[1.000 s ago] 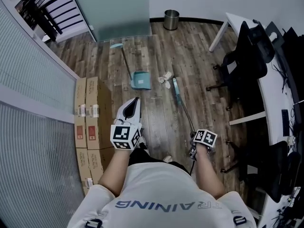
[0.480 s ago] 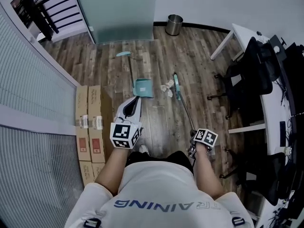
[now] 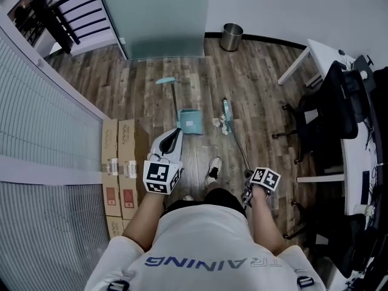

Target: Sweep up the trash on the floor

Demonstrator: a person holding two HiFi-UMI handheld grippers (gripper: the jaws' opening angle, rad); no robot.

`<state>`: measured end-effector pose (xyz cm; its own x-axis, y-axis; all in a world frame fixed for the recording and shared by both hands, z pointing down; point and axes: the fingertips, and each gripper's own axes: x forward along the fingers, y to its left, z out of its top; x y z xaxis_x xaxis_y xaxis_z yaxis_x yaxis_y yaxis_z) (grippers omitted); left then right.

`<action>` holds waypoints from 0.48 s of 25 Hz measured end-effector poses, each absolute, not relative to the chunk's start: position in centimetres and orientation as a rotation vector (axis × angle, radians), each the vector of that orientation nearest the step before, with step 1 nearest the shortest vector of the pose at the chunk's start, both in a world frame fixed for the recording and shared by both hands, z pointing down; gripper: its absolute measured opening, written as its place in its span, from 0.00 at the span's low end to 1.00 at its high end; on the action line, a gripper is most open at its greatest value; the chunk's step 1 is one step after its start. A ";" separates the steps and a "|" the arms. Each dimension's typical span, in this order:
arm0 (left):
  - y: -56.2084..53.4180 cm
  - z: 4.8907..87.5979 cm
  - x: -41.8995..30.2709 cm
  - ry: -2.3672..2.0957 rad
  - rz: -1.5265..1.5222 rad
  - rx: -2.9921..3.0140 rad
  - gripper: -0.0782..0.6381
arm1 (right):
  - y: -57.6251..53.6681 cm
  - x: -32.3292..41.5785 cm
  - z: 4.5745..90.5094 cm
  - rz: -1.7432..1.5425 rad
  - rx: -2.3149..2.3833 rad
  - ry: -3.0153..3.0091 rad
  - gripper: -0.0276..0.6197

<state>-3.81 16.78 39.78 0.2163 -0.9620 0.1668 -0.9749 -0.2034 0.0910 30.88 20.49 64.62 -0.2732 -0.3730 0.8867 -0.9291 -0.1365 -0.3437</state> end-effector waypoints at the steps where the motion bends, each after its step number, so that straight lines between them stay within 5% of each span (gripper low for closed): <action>1: 15.8 39.8 -4.0 -1.867 0.131 2.315 0.11 | 19.5 30.6 65.0 1.428 1.454 -1.621 0.21; 12: 2.0 39.8 -6.6 -1.951 0.160 2.218 0.11 | 3.0 26.4 66.3 1.388 1.289 -1.682 0.21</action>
